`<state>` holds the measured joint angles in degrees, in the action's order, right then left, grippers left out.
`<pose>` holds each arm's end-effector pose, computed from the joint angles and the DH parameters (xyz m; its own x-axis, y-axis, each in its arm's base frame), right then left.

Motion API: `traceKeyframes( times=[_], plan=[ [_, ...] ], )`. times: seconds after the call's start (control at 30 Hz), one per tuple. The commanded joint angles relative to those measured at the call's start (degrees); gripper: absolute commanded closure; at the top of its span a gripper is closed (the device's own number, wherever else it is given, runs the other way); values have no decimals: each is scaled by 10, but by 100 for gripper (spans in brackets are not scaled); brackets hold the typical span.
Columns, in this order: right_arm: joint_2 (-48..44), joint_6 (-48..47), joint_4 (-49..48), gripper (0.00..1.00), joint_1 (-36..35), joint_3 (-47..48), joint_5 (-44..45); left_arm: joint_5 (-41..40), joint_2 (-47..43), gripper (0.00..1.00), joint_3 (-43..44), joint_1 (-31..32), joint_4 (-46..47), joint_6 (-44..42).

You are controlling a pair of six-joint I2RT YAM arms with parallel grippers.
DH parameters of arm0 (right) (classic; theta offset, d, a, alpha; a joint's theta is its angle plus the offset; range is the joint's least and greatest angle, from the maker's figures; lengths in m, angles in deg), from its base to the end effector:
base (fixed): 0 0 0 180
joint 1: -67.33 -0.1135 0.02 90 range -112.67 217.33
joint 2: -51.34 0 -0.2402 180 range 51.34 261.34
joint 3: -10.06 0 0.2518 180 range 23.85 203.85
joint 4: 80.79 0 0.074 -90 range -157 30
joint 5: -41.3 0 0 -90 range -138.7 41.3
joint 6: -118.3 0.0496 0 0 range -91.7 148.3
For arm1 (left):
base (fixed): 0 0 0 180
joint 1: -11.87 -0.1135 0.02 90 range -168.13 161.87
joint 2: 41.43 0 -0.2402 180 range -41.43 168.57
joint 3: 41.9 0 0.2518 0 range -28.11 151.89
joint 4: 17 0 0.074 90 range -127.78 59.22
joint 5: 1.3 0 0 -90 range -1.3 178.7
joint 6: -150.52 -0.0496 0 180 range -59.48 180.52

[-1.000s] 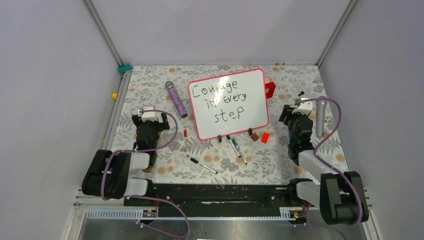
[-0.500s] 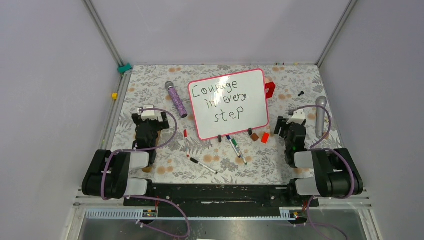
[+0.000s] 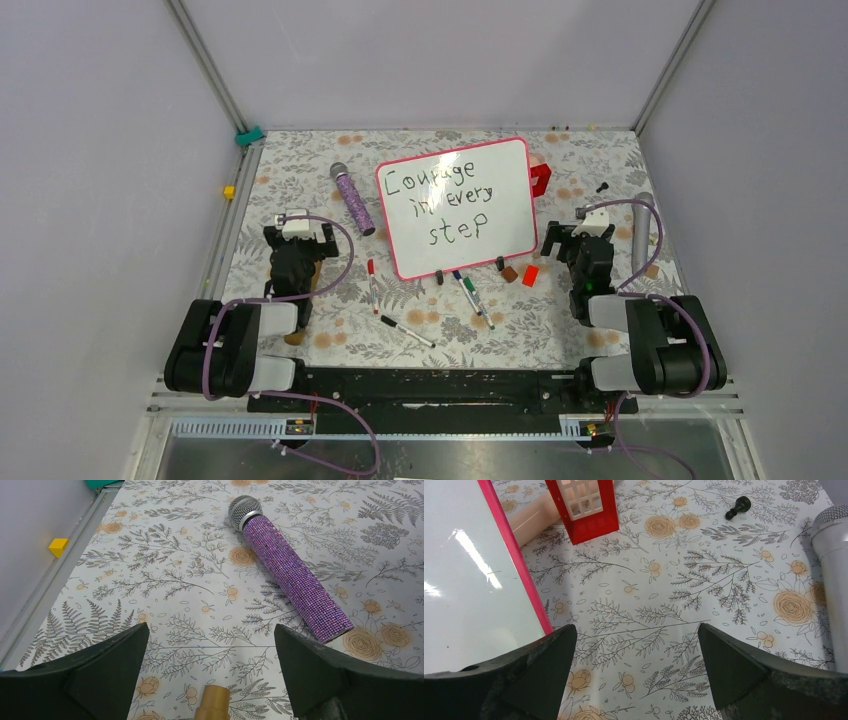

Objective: Write a sentence on the whiteboard
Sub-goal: Reset both arms

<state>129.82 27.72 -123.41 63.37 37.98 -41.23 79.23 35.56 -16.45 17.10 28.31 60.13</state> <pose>0.2538 0.0111 0.1374 -0.1384 -0.0196 -0.9902 0.0586 0.9979 -0.0280 0.2445 -0.0142 0.1370 -0.1086 0.0167 -0.9939 -0.0722 0.9971 0.0246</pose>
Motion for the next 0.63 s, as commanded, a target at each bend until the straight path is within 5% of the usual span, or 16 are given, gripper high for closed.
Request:
traceKeyframes(
  times=[0.0, 0.6],
  plan=[
    [-4, -10, -16, 0, 2, 10, -11, 13, 1, 1, 20, -4, 18, 1],
    [-7, -7, -12, 0, 2, 11, -2, 19, 2, 1, 23, -8, 12, 1]
  ],
)
